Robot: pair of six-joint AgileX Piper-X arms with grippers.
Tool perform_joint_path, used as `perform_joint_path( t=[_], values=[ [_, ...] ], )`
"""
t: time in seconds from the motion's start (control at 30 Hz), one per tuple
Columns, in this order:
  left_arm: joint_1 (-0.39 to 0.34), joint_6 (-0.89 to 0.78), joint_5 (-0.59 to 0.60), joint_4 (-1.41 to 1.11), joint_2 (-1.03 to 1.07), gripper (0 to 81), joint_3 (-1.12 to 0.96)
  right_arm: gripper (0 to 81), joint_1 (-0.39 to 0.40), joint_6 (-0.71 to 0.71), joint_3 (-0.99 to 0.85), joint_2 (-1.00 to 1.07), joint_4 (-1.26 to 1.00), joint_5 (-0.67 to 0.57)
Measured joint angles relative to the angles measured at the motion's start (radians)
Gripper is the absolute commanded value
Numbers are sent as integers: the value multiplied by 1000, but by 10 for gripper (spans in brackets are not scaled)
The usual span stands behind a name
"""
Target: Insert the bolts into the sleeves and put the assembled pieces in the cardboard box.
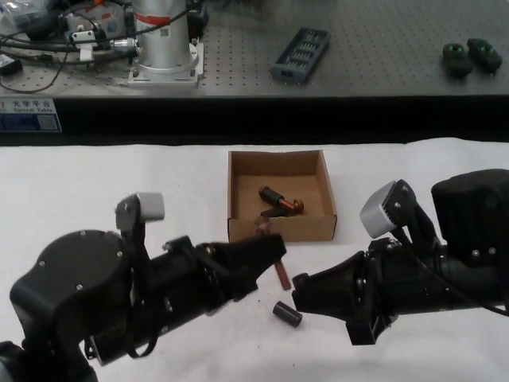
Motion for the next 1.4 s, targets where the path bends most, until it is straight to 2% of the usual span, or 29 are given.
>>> perform_joint_path(
  t=[0.13, 0.37, 0.6, 1.07, 1.4],
  values=[
    [22, 91, -2, -22, 31, 50, -6, 40, 0, 0, 0, 47, -43, -55],
    [57, 166, -2, -36, 83, 50, -38, 40, 0, 0, 0, 93, -69, -78],
    [56, 183, -2, -77, 119, 50, -44, 40, -11, 59, 0, 139, -213, -93],
    [71, 201, 1, -148, 131, 50, -51, 40, -20, 104, -74, 167, -263, -147],
    [128, 201, 91, -166, 131, 50, -96, 40, -82, 109, -111, 178, -263, -177]
  ],
)
